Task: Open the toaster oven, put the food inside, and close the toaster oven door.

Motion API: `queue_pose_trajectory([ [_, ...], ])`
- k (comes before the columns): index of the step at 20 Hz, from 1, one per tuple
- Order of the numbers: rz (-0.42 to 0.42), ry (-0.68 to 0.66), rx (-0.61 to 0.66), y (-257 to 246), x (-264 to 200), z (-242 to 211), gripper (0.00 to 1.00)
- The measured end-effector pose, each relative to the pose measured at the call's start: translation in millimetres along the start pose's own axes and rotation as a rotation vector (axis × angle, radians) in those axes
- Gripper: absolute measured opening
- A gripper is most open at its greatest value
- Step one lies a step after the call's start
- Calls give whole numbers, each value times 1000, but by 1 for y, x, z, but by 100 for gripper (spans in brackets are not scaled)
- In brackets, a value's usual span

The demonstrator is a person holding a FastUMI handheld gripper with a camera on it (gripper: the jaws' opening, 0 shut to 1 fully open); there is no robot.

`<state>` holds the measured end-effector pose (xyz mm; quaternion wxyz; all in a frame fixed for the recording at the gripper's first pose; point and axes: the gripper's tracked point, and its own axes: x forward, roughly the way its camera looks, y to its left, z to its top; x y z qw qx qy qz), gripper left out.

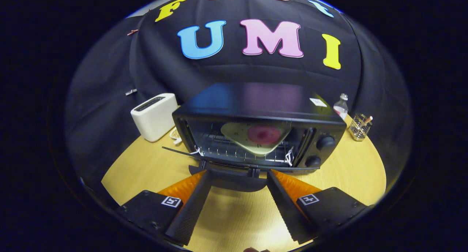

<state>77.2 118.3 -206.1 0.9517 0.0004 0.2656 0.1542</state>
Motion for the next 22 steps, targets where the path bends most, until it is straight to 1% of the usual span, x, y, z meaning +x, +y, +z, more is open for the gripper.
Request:
queue_pose_trajectory([
  [3,-24,-21,-74,-6,9,21,99],
  [5,0,-66,-83,2,2,39,99],
  [8,8,-158,-96,4,-22,71,99],
  [11,14,-261,-105,5,-60,99,99],
  [13,-8,-319,-119,-3,-86,112,98],
  [15,-30,-358,-101,-11,-111,121,98],
  [17,-80,-384,-63,-23,-144,122,98],
  [20,-153,-413,9,-43,-178,113,98],
  [22,-193,-422,24,-55,-196,109,98],
])
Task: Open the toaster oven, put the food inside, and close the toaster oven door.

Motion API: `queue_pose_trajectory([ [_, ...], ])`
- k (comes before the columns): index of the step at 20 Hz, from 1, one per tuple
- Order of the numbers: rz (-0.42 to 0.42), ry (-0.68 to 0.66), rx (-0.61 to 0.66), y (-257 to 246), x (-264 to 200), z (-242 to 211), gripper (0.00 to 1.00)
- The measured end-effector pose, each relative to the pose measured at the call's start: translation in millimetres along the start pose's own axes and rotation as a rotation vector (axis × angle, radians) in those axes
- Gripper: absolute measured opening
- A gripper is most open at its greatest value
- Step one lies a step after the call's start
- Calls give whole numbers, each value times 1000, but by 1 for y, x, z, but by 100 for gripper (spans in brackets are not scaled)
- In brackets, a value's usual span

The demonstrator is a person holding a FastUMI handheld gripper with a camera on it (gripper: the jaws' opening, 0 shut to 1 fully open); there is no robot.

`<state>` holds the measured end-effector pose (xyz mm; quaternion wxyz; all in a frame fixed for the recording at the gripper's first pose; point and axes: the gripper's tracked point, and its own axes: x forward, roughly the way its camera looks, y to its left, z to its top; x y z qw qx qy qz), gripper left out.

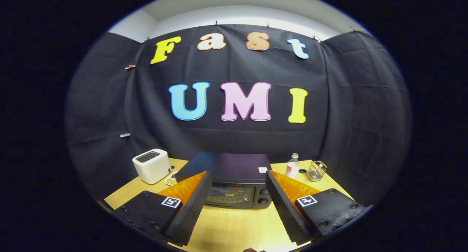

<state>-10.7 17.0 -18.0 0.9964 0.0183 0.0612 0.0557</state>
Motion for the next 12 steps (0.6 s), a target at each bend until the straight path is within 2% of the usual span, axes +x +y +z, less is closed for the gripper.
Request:
queue_pose_trajectory([
  [5,-67,-34,-21,-22,-17,11,98],
  [9,-80,-52,-14,-19,-15,15,98],
  [12,-55,-62,-7,-6,-13,22,98],
])
